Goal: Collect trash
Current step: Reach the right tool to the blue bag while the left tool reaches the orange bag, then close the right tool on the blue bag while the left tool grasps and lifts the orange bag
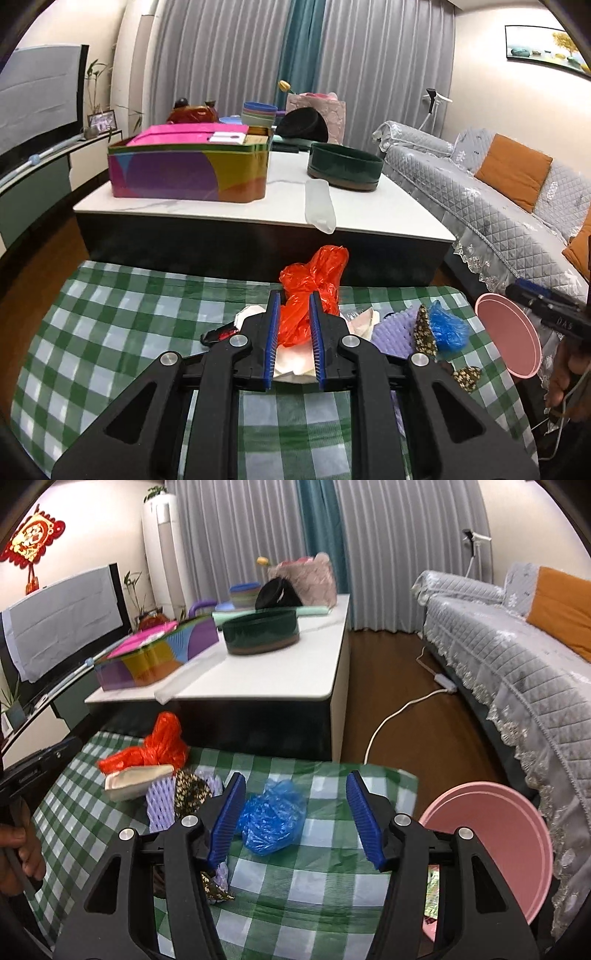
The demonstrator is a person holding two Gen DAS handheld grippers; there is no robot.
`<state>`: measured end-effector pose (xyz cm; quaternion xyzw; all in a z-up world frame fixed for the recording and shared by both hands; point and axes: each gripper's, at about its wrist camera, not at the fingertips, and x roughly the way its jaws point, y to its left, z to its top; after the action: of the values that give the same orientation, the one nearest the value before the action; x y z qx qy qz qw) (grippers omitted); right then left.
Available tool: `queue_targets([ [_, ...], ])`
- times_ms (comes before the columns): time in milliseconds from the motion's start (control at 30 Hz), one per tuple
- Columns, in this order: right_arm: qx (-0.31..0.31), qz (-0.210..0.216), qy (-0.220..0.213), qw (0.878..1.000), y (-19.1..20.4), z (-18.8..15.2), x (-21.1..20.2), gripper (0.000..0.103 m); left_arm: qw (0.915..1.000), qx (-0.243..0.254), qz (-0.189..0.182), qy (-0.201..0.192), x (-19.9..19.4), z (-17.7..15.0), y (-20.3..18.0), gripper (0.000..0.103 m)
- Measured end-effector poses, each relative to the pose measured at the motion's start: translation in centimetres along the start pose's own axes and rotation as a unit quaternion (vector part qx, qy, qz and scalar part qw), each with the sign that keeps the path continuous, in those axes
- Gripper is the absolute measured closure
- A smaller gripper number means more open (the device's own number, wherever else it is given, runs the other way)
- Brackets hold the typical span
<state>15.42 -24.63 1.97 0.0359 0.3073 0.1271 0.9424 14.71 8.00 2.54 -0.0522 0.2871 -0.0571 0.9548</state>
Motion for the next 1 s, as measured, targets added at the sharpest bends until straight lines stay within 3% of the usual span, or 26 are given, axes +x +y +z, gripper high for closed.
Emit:
queue_targets([
  [133, -0.001, 0.007, 0.023, 1.0, 0.2, -0.6, 2.1, 0.044, 0.9998, -0.009, -0.002, 0.015, 1.8, -0.4, 0.2, 0.083],
  [233, 0.007, 0.015, 0.041, 0.999, 0.2, -1.0, 3.5, 0.042, 0.9997, -0.015, 0.002, 0.021, 2.7, -0.6, 0.6, 0.067],
  [267, 0.008, 0.017, 0.047, 0.999, 0.2, -1.2, 3.9, 0.04, 0.9996, -0.018, 0.002, 0.023, 2.9, -0.6, 0.7, 0.066],
  [700, 0.005, 0.033, 0.088, 0.996, 1.1, -2.6, 7.2, 0.039, 0.9981, -0.026, -0.011, 0.056, 5.3, -1.1, 0.7, 0.066],
  [800, 0.003, 0.035, 0.094, 0.995, 1.1, -2.6, 7.4, 0.041, 0.9977, -0.026, -0.012, 0.061, 5.5, -1.3, 0.8, 0.077],
  [867, 0.0, 0.036, 0.099, 0.994, 1.2, -2.7, 7.6, 0.049, 0.9975, -0.021, -0.013, 0.066, 5.5, -1.3, 0.6, 0.089],
  [1000, -0.005, 0.044, 0.113, 0.993, 1.4, -2.9, 8.0, 0.08, 0.9967, -0.011, -0.014, 0.079, 5.7, -1.5, 0.2, 0.095],
])
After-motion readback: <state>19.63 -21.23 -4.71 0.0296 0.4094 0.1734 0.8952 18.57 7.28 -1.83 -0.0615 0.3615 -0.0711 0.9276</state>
